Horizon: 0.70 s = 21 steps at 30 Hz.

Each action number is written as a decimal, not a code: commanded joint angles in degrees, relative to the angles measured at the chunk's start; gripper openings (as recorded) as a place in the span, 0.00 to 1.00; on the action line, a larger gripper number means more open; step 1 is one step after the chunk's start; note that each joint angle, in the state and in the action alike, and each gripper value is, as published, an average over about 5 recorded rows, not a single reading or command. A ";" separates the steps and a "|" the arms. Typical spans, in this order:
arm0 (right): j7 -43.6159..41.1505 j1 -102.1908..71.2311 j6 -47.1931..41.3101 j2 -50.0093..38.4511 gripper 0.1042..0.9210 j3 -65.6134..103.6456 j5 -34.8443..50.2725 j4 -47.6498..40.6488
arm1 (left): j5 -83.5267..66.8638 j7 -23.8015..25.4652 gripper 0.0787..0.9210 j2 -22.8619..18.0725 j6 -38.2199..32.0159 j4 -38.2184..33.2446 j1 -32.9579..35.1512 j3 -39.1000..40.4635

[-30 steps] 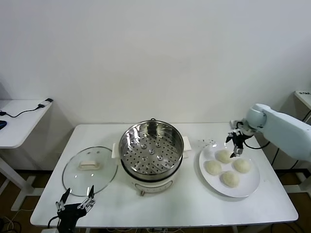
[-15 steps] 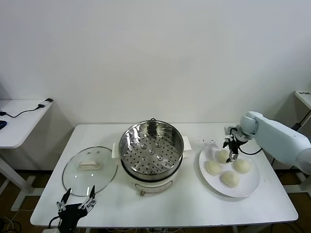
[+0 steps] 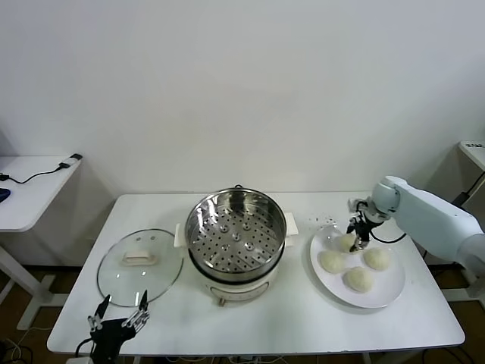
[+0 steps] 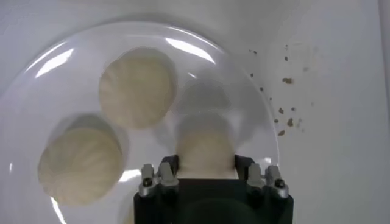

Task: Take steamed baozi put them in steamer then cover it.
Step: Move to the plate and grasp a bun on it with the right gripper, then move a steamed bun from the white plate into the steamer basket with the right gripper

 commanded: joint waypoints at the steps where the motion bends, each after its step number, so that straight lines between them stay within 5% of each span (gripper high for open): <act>1: -0.81 11.63 0.79 -3.17 0.61 -9.07 3.64 8.31 | 0.07 -0.04 0.88 -0.04 0.20 -0.47 -0.01 -0.03; 12: -5.98 53.72 18.48 6.36 0.61 -29.96 18.72 29.25 | 1.67 0.01 0.88 0.10 0.38 -1.34 -0.61 0.41; 21: -2.27 54.36 36.50 18.16 0.61 -29.30 11.07 43.10 | 1.59 -0.02 0.88 0.29 0.79 -1.33 -1.08 0.27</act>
